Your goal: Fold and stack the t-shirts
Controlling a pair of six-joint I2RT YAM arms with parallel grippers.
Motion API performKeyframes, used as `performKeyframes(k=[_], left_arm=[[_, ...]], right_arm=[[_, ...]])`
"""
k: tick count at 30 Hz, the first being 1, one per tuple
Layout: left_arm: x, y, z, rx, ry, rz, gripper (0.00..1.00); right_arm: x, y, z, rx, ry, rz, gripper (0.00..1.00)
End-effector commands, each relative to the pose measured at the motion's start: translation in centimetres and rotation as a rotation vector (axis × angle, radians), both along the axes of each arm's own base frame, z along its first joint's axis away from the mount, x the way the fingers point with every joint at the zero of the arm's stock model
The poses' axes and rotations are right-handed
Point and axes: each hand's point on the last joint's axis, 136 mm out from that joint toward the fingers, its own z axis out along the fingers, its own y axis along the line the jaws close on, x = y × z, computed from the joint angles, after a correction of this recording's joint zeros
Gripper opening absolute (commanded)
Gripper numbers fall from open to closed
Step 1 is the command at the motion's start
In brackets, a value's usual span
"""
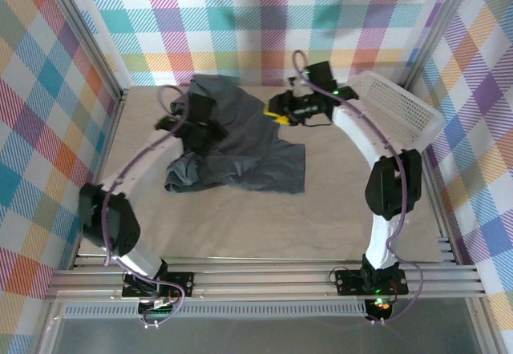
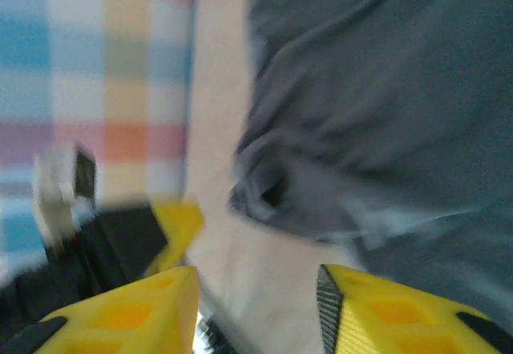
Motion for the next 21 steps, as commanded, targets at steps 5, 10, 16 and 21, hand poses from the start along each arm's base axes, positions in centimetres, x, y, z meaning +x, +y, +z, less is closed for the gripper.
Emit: performKeyframes(k=[5, 10, 16, 21], left_arm=[[-0.4, -15.2, -6.9, -0.089, 0.160, -0.332, 0.68], [-2.5, -19.0, -8.9, 0.041, 0.202, -0.540, 0.74], [-5.0, -20.1, -11.1, 0.320, 0.190, -0.754, 0.74], [-6.7, -19.8, -14.4, 0.422, 0.228, -0.800, 0.78]], right_arm=[[1.5, -6.5, -8.3, -0.263, 0.138, -0.171, 0.35], [2.0, -9.6, -8.0, -0.285, 0.146, -0.237, 0.36], [1.7, -11.7, -7.0, -0.272, 0.149, -0.297, 0.36], [1.1, -11.8, -5.7, -0.233, 0.144, -0.315, 0.37]])
